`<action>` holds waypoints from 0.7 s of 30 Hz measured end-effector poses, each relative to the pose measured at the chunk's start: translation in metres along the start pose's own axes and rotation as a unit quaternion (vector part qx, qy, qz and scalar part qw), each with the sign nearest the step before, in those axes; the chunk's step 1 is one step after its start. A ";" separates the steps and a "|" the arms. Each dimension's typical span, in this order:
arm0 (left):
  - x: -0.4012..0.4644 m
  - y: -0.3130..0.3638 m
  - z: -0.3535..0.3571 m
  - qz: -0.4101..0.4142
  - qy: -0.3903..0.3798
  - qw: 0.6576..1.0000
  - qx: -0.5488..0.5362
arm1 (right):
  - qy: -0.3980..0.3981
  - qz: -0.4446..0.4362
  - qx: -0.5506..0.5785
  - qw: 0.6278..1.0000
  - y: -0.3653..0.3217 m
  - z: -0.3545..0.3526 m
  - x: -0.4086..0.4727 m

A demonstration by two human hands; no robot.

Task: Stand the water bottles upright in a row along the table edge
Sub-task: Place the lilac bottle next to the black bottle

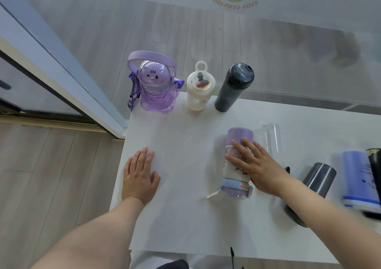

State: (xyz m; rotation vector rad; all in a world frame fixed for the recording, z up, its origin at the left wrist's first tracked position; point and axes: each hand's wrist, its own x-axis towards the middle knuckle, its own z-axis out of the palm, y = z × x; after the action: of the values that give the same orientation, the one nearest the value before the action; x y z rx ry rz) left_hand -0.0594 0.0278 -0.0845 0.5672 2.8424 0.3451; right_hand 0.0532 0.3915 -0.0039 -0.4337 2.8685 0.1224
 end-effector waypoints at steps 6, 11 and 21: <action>0.000 -0.001 0.000 0.000 0.000 1.000 0.002 | -0.040 0.032 0.010 0.999 -0.011 -0.002 0.005; -0.001 -0.001 0.000 0.002 0.001 1.000 0.003 | -0.019 0.106 0.083 0.991 -0.021 -0.009 0.013; 0.000 -0.001 0.001 0.001 0.003 1.000 -0.003 | 0.077 0.256 0.346 0.899 -0.043 -0.036 0.013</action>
State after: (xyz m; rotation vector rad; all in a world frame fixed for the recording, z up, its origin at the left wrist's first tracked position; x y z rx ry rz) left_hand -0.0596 0.0271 -0.0853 0.5692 2.8461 0.3580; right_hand 0.0461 0.3430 0.0260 0.4669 2.8374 -0.8499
